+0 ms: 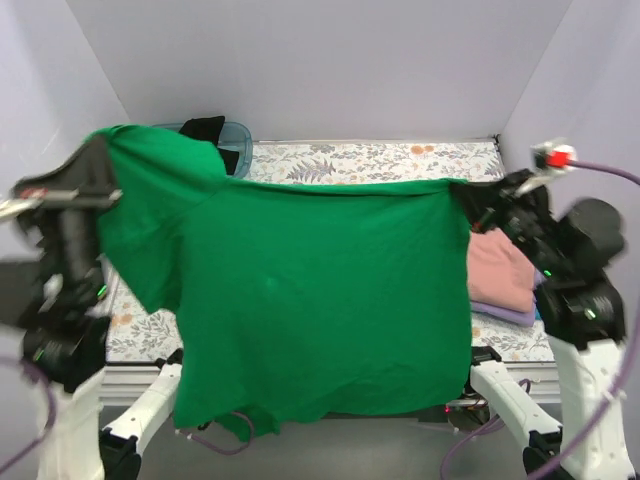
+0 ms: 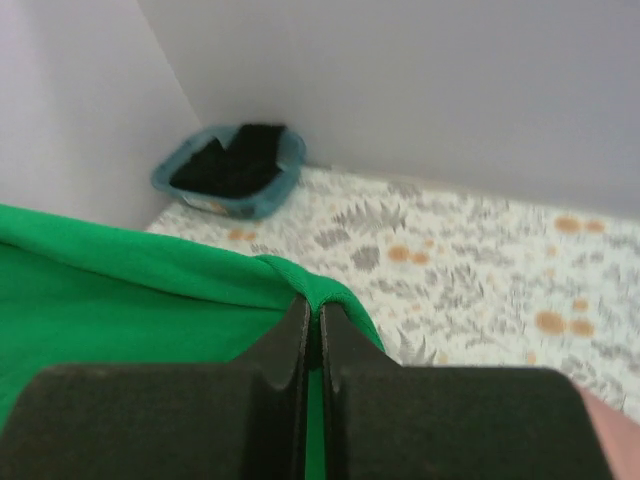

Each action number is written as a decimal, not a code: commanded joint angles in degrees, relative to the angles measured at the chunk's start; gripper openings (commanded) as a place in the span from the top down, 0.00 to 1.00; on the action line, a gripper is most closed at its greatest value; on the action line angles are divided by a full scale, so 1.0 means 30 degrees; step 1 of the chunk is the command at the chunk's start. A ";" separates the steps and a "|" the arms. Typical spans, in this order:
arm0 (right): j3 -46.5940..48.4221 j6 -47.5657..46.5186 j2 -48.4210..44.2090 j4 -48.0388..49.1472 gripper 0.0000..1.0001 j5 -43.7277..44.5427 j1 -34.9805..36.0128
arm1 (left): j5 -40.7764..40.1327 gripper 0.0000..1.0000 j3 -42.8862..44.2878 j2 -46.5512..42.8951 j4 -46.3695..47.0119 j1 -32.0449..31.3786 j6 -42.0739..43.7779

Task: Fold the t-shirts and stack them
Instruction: Flatten the tshirt out, then fold the tshirt

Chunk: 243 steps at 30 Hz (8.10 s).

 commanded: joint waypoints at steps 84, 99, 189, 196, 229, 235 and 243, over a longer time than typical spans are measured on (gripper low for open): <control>-0.6457 -0.2951 1.6580 0.1188 0.41 0.4725 -0.0586 | 0.0979 0.17 -2.2270 0.2363 -0.3791 0.1427 -0.9219; -0.9472 -0.2278 1.2770 0.6252 0.02 0.1154 0.2930 | 0.5456 0.10 -1.6265 0.9120 0.1358 -0.0064 -0.5532; -1.1466 -0.0988 1.8894 0.8307 0.02 0.3905 0.2461 | -0.2165 0.04 -1.1921 1.8099 -0.4558 -0.3641 -0.8898; -1.1466 -0.0988 1.8982 0.8307 0.02 0.3935 0.2374 | -0.0291 0.04 -1.5320 1.3300 -0.4647 -0.4635 -0.9163; -1.0355 0.4948 1.5575 1.2932 0.02 0.4456 1.3237 | 0.4194 0.02 -1.7751 1.1969 -0.0370 0.1045 -0.6818; -0.6900 0.7327 1.9647 1.3024 0.12 0.5810 1.5380 | 0.4809 0.02 -1.9160 1.1736 0.0919 0.2013 -0.6644; -0.4817 0.8911 2.2377 1.3463 0.30 0.6426 1.5733 | 0.5219 0.02 -2.0537 1.1238 0.1506 0.2599 -0.6525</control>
